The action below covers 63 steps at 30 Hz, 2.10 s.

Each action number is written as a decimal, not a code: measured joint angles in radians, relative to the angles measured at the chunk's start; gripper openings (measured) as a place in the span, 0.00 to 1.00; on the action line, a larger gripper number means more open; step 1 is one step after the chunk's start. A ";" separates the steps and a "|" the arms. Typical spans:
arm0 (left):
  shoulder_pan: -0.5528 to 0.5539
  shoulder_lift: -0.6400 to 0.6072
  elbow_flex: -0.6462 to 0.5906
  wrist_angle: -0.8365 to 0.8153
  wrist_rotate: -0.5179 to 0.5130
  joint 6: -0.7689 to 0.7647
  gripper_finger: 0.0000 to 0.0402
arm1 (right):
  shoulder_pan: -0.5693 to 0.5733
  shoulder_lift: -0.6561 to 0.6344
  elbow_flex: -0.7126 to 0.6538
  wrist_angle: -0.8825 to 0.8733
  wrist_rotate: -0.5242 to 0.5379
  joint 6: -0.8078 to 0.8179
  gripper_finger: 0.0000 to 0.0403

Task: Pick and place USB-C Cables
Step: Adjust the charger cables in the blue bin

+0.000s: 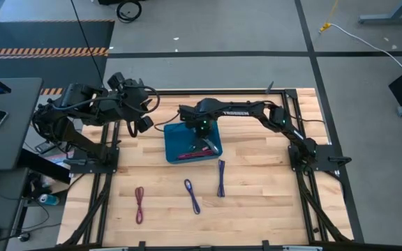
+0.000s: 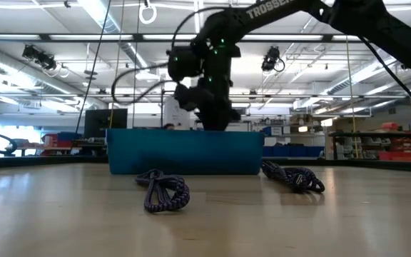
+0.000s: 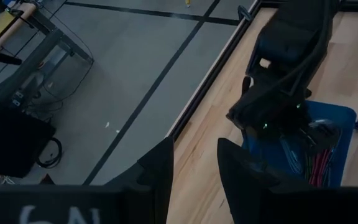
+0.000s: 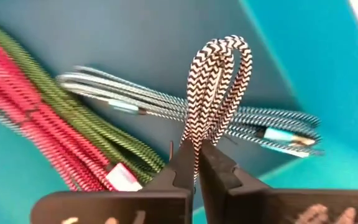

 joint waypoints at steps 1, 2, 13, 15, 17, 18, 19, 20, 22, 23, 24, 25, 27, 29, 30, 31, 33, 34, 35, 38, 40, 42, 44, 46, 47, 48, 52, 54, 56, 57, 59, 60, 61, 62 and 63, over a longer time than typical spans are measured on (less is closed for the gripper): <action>0.000 0.000 0.000 0.000 0.000 0.000 0.32 | 0.003 0.000 0.028 -0.016 0.002 -0.022 0.02; 0.000 0.000 0.000 0.000 0.000 0.000 0.32 | 0.009 0.000 0.058 -0.032 0.004 -0.055 0.02; 0.000 0.000 0.000 0.000 0.000 -0.009 0.32 | 0.061 0.000 0.239 -0.077 -0.097 -0.705 0.01; 0.000 0.000 0.000 0.000 0.000 -0.028 0.32 | 0.065 0.003 0.221 -0.066 -0.085 -0.787 0.01; 0.000 0.000 0.000 0.000 0.000 -0.035 0.32 | 0.064 0.006 0.191 -0.054 -0.065 -0.851 0.01; 0.000 0.000 0.000 0.000 0.000 -0.041 0.32 | 0.063 0.006 0.171 -0.036 -0.056 -0.878 0.01; 0.000 0.000 0.000 0.000 0.000 -0.049 0.32 | 0.062 0.006 0.150 -0.012 -0.055 -0.902 0.01; 0.000 0.000 0.000 0.000 0.000 -0.052 0.32 | 0.062 0.006 0.135 0.002 -0.054 -0.917 0.01; 0.000 -0.001 0.000 0.000 0.000 -0.053 0.32 | 0.061 0.007 0.119 0.003 -0.060 -0.921 0.01; 0.000 -0.001 0.000 0.000 0.000 -0.053 0.32 | 0.062 0.007 0.114 0.007 -0.069 -0.920 0.01; 0.000 -0.001 0.000 0.000 0.000 -0.054 0.32 | 0.064 0.007 0.108 0.014 -0.079 -0.917 0.01; 0.000 -0.001 0.000 0.000 0.000 -0.054 0.32 | 0.066 0.007 0.102 0.019 -0.092 -0.909 0.01; 0.000 -0.001 0.000 0.002 0.000 -0.058 0.32 | 0.070 0.008 0.096 0.022 -0.115 -0.882 0.01; 0.000 -0.001 0.000 0.002 0.000 -0.068 0.32 | 0.077 0.008 0.096 0.028 -0.161 -0.853 0.01; 0.000 -0.001 0.000 0.002 0.000 -0.074 0.32 | 0.084 0.008 0.096 0.028 -0.183 -0.848 0.01; 0.000 -0.001 0.000 0.002 0.000 -0.079 0.32 | 0.093 0.008 0.096 0.030 -0.195 -0.846 0.01; 0.000 -0.001 0.000 0.002 0.000 -0.079 0.32 | 0.114 0.008 0.096 0.049 -0.203 -0.850 0.01; 0.000 -0.001 0.000 0.002 0.000 -0.079 0.32 | 0.122 0.008 0.096 0.059 -0.205 -0.854 0.01; 0.000 -0.001 0.000 0.003 0.000 -0.080 0.32 | 0.129 0.008 0.096 0.066 -0.207 -0.856 0.01; 0.000 -0.001 0.000 0.003 0.000 -0.080 0.32 | 0.143 0.008 0.096 0.087 -0.201 -0.845 0.02; 0.000 -0.001 0.000 0.003 0.000 -0.080 0.32 | 0.145 0.008 0.096 0.097 -0.190 -0.844 0.07; 0.000 -0.001 0.000 0.003 0.000 -0.080 0.32 | 0.145 0.008 0.096 0.097 -0.169 -0.828 0.13; 0.000 -0.001 0.000 0.003 0.000 -0.080 0.32 | 0.139 0.008 0.096 0.095 -0.167 -0.800 0.19; 0.000 -0.001 0.000 0.003 0.000 -0.080 0.32 | 0.133 0.008 0.096 0.094 -0.167 -0.778 0.23; 0.000 -0.001 0.000 0.003 0.000 -0.080 0.32 | 0.133 0.008 0.096 0.095 -0.167 -0.772 0.24; 0.000 -0.001 0.000 0.003 0.000 -0.080 0.32 | 0.131 0.008 0.096 0.095 -0.167 -0.765 0.26; 0.000 -0.001 0.000 0.004 0.000 -0.080 0.32 | 0.129 0.007 0.133 0.088 -0.075 -0.771 0.27; 0.000 -0.001 0.000 0.003 0.000 -0.080 0.32 | 0.119 0.006 0.152 0.081 -0.023 -0.796 0.27; 0.000 -0.001 0.000 0.003 0.000 -0.080 0.32 | 0.097 0.006 0.167 0.043 -0.038 -0.796 0.27; 0.000 -0.001 0.000 0.003 0.000 -0.080 0.32 | 0.084 0.006 0.168 0.018 -0.073 -0.790 0.27; 0.000 -0.001 0.000 0.003 0.000 -0.080 0.32 | 0.062 0.006 0.168 -0.035 -0.122 -0.758 0.28; 0.000 -0.001 0.000 0.003 0.000 -0.080 0.32 | 0.054 0.006 0.164 -0.047 -0.117 -0.743 0.28; 0.000 -0.001 0.000 0.003 0.000 -0.080 0.32 | 0.047 0.006 0.156 -0.042 -0.101 -0.737 0.28; 0.000 0.000 0.000 0.003 0.000 -0.080 0.32 | 0.041 0.006 0.148 -0.035 -0.077 -0.736 0.29; 0.000 0.000 0.000 0.003 0.000 -0.080 0.32 | 0.036 0.006 0.143 -0.039 -0.055 -0.736 0.29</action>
